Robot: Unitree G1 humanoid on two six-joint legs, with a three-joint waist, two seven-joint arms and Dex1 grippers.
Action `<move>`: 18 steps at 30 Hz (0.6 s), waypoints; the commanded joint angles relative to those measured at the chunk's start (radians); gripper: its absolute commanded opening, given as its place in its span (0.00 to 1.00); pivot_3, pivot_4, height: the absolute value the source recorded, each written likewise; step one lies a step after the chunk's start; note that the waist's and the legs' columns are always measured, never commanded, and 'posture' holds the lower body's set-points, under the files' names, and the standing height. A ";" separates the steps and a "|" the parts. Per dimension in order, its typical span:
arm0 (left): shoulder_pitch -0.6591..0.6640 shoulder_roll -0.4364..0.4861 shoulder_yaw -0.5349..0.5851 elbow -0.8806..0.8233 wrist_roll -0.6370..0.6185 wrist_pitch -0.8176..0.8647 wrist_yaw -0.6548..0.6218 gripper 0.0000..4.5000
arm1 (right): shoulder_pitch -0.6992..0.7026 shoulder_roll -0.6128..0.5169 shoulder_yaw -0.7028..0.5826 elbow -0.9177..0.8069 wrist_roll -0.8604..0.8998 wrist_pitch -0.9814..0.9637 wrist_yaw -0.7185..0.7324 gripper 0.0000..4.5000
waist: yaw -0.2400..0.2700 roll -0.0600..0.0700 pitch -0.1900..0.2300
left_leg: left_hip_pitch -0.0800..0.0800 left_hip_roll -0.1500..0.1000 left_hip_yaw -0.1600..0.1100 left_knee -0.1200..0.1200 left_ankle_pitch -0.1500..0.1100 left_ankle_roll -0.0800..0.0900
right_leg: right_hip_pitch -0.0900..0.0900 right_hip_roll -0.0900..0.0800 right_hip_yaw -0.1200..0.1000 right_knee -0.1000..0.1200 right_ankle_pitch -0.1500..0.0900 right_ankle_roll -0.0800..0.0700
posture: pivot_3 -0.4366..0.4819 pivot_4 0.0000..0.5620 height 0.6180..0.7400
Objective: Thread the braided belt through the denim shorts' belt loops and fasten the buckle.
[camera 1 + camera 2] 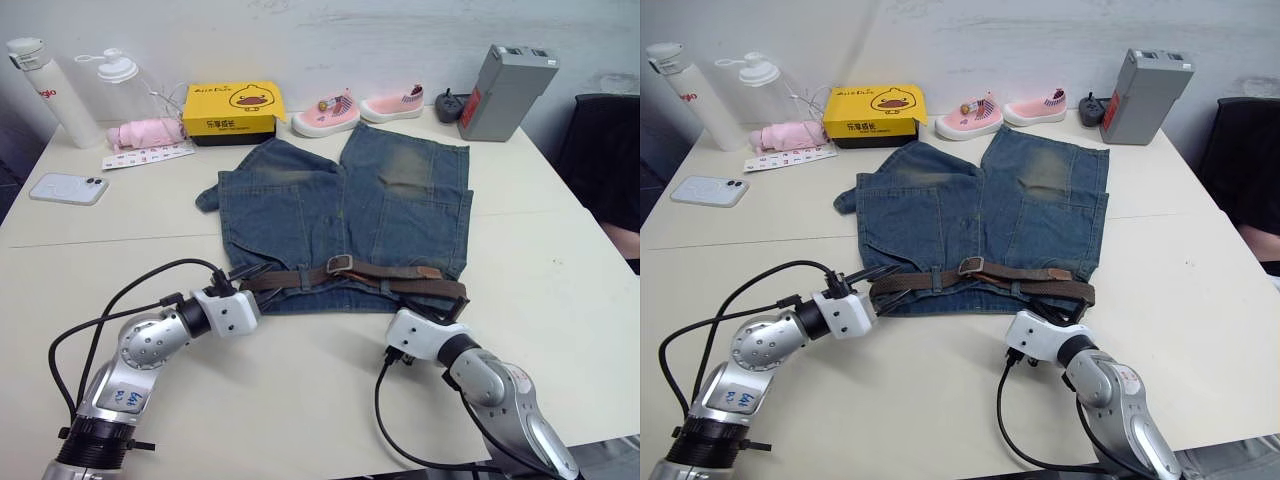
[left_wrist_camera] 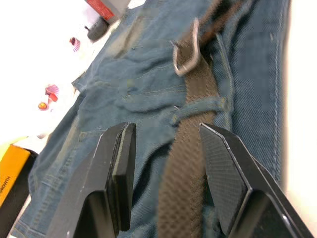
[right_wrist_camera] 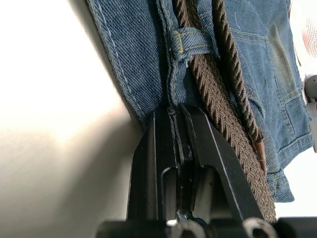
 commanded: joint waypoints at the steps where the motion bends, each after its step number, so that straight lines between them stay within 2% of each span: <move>1: -0.023 -0.013 -0.025 0.031 0.082 -0.030 0.068 0.51 | 0.008 0.001 0.004 -0.032 -0.005 0.005 0.024 0.00 | 0.000 0.000 0.000 | 0.000 0.000 0.000 0.000 0.000 0.000 | 0.000 0.000 0.000 0.000 0.000 0.000 | 0.48 0.27 0.53; 5: -0.021 -0.035 -0.055 0.035 0.113 -0.005 0.087 0.51 | 0.009 -0.004 -0.008 -0.042 -0.002 0.008 0.038 0.00 | 0.001 0.000 0.000 | 0.000 0.000 0.000 0.000 0.000 0.000 | -0.002 0.000 0.000 0.001 0.000 0.000 | 0.48 0.27 0.53; 6: -0.020 -0.037 -0.057 0.034 0.124 0.000 0.093 0.42 | 0.008 -0.005 -0.009 -0.044 -0.002 0.009 0.041 0.00 | 0.001 0.000 0.000 | -0.001 0.000 0.000 0.000 0.000 0.000 | -0.003 0.000 0.000 0.001 0.000 0.000 | 0.48 0.27 0.53; 8: -0.017 -0.036 -0.064 0.032 0.134 0.011 0.092 0.33 | 0.007 -0.004 -0.011 -0.047 -0.002 0.011 0.044 0.00 | 0.001 0.000 0.000 | -0.002 0.000 0.000 0.000 0.000 0.000 | -0.004 0.000 0.001 0.002 0.000 0.000 | 0.48 0.27 0.53; 11: 0.010 -0.025 -0.059 0.004 0.094 0.019 0.068 0.07 | 0.007 -0.003 -0.009 -0.050 -0.004 0.012 0.048 0.00 | 0.001 0.000 0.000 | -0.002 0.000 0.000 0.000 0.000 0.000 | -0.004 0.000 0.001 0.002 0.000 0.000 | 0.48 0.27 0.53; 18: 0.020 0.007 -0.040 -0.001 0.098 0.034 0.064 0.07 | 0.003 0.006 0.002 -0.046 -0.005 0.015 0.045 0.00 | 0.000 0.000 0.000 | -0.002 0.001 0.000 0.000 0.000 0.000 | -0.004 0.000 0.001 0.002 0.000 0.000 | 0.48 0.27 0.53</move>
